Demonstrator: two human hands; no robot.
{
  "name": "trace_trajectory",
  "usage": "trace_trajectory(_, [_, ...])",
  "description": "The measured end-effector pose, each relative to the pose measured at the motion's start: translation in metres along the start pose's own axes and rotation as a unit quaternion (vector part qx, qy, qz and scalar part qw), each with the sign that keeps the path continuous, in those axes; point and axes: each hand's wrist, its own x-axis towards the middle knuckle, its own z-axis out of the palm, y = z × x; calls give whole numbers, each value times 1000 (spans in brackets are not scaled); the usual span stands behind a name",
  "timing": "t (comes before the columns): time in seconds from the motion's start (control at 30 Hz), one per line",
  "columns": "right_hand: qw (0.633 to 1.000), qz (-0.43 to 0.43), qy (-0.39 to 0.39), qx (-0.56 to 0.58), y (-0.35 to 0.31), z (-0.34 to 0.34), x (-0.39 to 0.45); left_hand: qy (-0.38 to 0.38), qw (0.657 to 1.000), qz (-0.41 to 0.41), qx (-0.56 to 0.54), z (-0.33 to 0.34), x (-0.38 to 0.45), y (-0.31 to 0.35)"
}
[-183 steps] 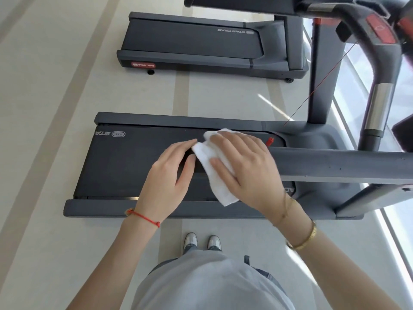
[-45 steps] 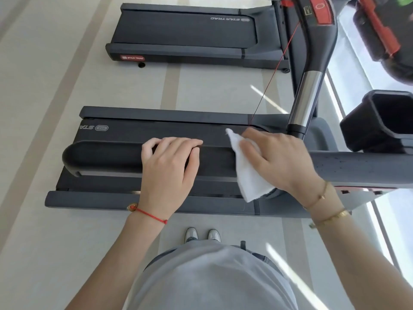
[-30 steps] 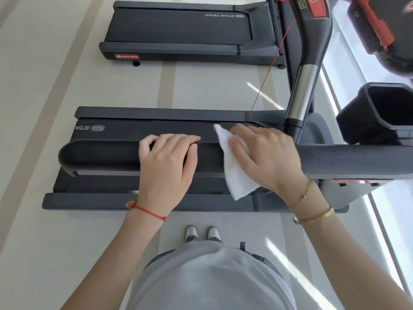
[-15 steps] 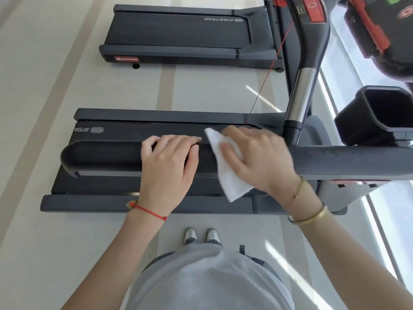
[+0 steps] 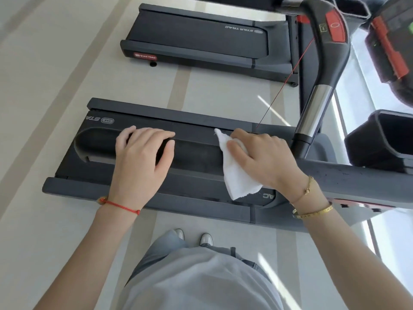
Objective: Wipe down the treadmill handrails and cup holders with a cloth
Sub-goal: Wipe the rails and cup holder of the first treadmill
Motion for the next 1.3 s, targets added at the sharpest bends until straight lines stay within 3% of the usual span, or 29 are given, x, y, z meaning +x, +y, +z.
trace_trajectory(0.33, [997, -78, 3, 29, -103, 32, 51, 46, 998, -27, -41, -25, -6, -74])
trace_trajectory(0.5, [996, -85, -4, 20, -162, 47, 82, 15, 994, -33, -107, -45, -9, -121])
trace_trajectory(0.6, [995, -91, 45, -22, -188, 58, 85, -11, 989, -33, -145, -52, -9, -146])
trace_trajectory(0.77, [977, -133, 162, -41, -193, 68, 57, -49, 977, -13, -207, -57, -11, -165])
trace_trajectory(0.87, [977, -90, 187, -42, -189, 69, 46, -69, 973, 1, -222, -57, -11, -173])
trace_trajectory(1.0, [989, 8, 138, -54, -214, 63, 71, -84, 968, 11, -237, -56, -11, -180])
trace_trajectory(1.1, [994, -26, 84, -65, -239, 70, 91, -81, 964, 8, -254, -55, -11, -182])
trace_trajectory(1.23, [987, -85, 136, -34, -232, 73, 74, -72, 960, 7, -270, -53, -10, -185])
trace_trajectory(1.3, [985, -62, 157, -42, -214, 67, 59, -80, 961, 17, -265, -54, -10, -185])
